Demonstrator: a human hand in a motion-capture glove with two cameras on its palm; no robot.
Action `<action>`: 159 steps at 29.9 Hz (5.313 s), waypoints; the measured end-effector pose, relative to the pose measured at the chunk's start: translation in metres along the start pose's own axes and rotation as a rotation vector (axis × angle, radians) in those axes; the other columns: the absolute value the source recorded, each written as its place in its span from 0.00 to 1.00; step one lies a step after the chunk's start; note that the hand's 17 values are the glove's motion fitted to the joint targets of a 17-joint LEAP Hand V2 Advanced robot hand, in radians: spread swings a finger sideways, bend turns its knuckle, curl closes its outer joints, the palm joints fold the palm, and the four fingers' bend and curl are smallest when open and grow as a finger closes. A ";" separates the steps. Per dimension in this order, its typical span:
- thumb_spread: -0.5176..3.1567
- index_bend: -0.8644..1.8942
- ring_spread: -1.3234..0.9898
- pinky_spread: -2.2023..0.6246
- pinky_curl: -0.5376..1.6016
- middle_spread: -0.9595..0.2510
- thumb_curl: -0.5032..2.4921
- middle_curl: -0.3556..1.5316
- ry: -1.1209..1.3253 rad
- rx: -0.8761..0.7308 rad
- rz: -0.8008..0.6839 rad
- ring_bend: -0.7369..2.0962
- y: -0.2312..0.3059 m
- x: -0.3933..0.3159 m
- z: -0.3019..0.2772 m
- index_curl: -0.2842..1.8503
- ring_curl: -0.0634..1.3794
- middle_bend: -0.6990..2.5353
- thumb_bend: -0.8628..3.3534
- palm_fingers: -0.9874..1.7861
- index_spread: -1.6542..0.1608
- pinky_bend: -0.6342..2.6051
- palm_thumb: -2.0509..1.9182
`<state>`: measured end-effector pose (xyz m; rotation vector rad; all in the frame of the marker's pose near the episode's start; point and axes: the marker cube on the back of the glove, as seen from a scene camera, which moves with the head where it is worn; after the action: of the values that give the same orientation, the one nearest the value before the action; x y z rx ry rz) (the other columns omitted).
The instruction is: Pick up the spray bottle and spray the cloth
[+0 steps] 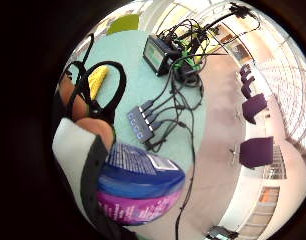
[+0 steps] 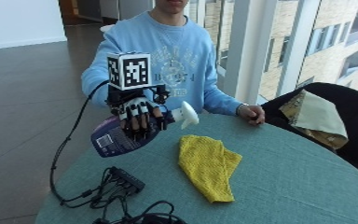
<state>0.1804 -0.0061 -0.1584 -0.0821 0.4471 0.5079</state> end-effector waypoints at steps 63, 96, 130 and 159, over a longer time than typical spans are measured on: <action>0.38 0.34 0.55 0.75 0.43 0.72 0.33 0.44 -0.218 0.099 -0.122 0.49 -0.006 -0.060 -0.008 0.21 0.33 0.35 0.20 0.76 0.74 0.35 0.72; 0.39 0.33 0.54 0.75 0.43 0.70 0.33 0.44 -1.260 0.338 -0.461 0.48 -0.121 -0.371 0.043 0.21 0.33 0.34 0.20 0.75 0.73 0.36 0.72; 0.40 0.36 0.54 0.81 0.42 0.71 0.29 0.42 -0.752 0.213 -0.309 0.43 -0.014 -0.191 0.029 0.23 0.30 0.31 0.20 0.65 0.72 0.30 0.67; 0.41 0.35 0.55 0.83 0.41 0.71 0.28 0.42 -0.358 0.126 -0.120 0.40 0.140 -0.056 0.071 0.24 0.29 0.31 0.20 0.65 0.72 0.28 0.68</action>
<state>0.0962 0.1039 -0.0649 0.1020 0.1222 0.3648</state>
